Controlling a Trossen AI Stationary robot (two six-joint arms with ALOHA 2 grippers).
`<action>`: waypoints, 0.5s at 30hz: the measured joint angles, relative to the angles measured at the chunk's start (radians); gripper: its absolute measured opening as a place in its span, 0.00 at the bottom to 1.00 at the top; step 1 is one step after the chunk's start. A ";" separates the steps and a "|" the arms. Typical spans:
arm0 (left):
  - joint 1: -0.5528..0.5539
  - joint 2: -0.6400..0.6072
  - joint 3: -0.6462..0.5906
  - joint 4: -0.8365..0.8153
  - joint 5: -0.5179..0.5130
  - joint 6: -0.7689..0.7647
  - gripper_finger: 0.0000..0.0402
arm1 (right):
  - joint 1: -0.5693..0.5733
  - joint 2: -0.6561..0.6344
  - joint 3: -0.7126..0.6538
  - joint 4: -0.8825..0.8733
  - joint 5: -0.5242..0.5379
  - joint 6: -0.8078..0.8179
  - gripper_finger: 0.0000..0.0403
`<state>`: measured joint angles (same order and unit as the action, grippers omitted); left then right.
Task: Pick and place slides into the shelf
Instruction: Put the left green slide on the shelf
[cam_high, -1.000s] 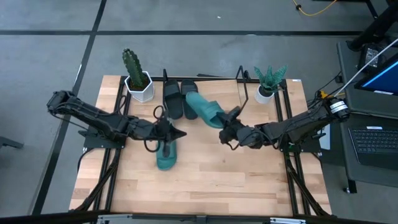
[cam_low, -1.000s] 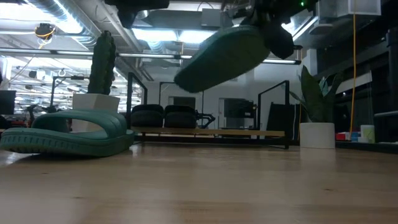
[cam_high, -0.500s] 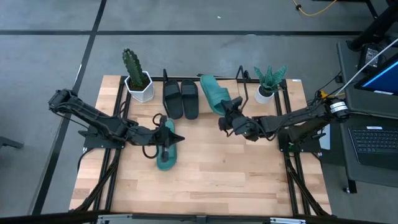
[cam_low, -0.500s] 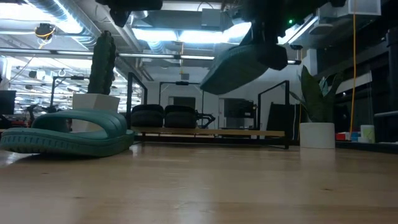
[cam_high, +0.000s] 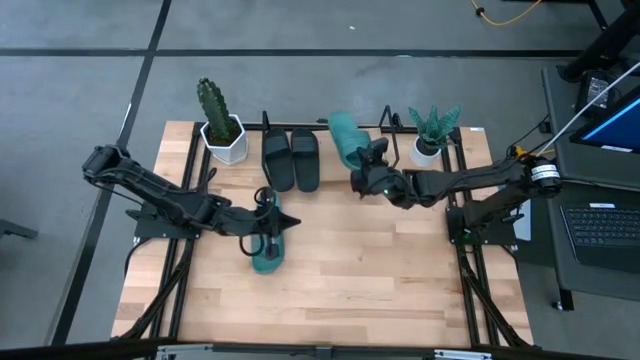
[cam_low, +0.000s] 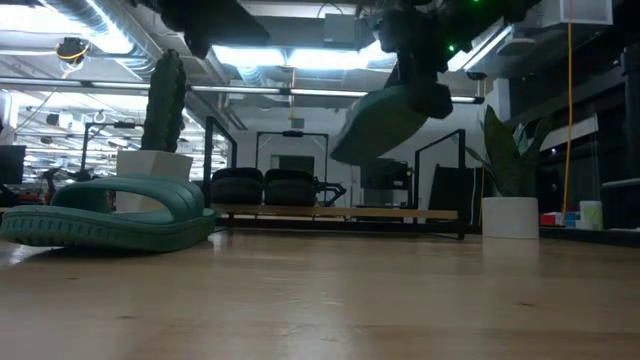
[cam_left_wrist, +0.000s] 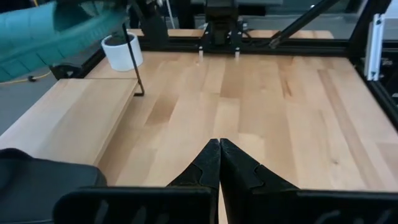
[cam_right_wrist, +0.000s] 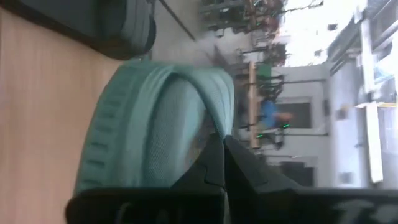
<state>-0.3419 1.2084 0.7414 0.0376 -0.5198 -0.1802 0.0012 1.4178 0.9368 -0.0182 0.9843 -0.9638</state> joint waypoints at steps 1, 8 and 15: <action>0.004 0.005 0.000 0.001 -0.001 0.000 0.00 | -0.010 0.000 0.022 -0.047 -0.016 0.038 0.00; 0.022 0.011 0.000 0.000 -0.001 0.000 0.00 | -0.059 0.000 0.157 -0.254 -0.187 0.249 0.00; 0.022 0.011 0.000 0.000 -0.001 0.000 0.00 | -0.063 0.021 0.169 -0.259 -0.181 0.245 0.00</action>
<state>-0.3195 1.2194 0.7414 0.0371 -0.5205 -0.1799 -0.0620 1.4385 1.1057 -0.2767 0.8030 -0.7190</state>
